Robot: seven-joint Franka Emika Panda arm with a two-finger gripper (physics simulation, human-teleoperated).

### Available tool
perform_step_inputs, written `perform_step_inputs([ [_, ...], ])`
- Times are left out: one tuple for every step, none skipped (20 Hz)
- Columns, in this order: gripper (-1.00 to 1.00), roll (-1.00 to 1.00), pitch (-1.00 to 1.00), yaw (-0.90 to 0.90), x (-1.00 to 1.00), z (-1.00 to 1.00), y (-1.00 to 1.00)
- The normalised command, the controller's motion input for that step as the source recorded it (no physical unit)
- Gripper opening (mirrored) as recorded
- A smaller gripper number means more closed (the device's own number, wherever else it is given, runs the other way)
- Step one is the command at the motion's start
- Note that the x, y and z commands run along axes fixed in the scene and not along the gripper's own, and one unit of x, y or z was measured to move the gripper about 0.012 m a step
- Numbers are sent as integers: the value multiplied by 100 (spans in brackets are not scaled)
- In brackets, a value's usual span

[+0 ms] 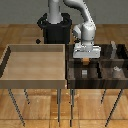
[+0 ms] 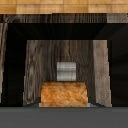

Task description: Place the loaf of bread into the appropriate compartment.

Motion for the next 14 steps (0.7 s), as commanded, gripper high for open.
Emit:
perform_step_inputs([
  [100,0,0,0,0,0,0],
  [100,0,0,0,0,0,0],
  [100,0,0,0,0,0,0],
  [100,0,0,0,0,0,0],
  [100,0,0,0,0,0,0],
  [100,0,0,0,0,0,0],
  [100,0,0,0,0,0,0],
  [100,0,0,0,0,0,0],
  [100,0,0,0,0,0,0],
  [100,0,0,0,0,0,0],
  [100,0,0,0,0,0,0],
  [100,0,0,0,0,0,0],
  [100,0,0,0,0,0,0],
  [100,0,0,0,0,0,0],
])
